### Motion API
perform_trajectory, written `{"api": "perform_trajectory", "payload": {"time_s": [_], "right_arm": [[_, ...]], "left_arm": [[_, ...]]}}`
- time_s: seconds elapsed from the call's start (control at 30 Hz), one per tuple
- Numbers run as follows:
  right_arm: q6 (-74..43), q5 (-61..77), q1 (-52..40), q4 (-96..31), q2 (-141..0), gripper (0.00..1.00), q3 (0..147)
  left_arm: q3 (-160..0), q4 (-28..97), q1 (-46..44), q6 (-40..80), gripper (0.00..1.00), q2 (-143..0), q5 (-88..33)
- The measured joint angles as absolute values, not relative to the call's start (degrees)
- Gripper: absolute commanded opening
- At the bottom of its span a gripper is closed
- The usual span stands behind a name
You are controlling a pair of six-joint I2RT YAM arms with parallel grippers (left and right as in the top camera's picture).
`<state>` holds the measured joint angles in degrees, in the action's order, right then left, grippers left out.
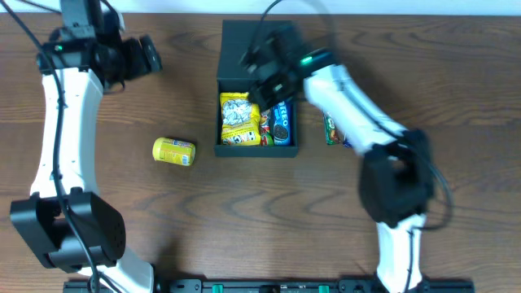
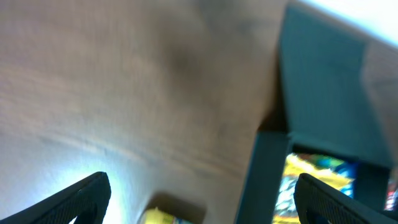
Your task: Pack container
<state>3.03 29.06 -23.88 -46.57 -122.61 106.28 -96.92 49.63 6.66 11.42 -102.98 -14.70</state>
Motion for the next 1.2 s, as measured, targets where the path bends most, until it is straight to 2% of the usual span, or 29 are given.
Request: {"api": "perform_trajectory", "payload": {"time_s": [0.1, 0.27, 0.43, 0.57, 0.8, 0.93, 1.2], "right_arm": [[2.2, 27.68, -17.5, -47.99, -116.9, 0.01, 107.35], [-0.14, 26.61, -9.98, -50.78, -114.87, 0.01, 107.96], [-0.91, 25.78, -7.03, -51.86, -115.11, 0.01, 107.92], [-0.58, 25.63, -6.85, -51.92, -115.11, 0.01, 107.92], [1.1, 25.17, -6.85, -52.64, -115.11, 0.01, 107.92], [2.13, 24.56, -6.85, -52.97, -115.11, 0.01, 107.92], [2.39, 23.92, -6.81, -53.08, -115.11, 0.01, 107.92]], "left_arm": [[-89.32, 50.63, 6.66, 18.15, 0.95, -103.04, -14.7], [-82.56, 57.3, 6.55, 37.12, 0.95, -103.39, -14.83], [-81.87, 67.61, 5.08, 59.18, 0.95, -103.61, -14.83], [-81.87, 68.53, 0.1, 71.13, 0.95, -103.61, -14.37], [-81.87, 66.13, -7.55, 82.63, 0.95, -103.61, -3.73], [-81.87, 62.46, -7.66, 83.96, 0.95, -103.61, 2.2], [-79.37, 59.46, -7.62, 84.07, 0.95, -103.72, 4.08]]}}
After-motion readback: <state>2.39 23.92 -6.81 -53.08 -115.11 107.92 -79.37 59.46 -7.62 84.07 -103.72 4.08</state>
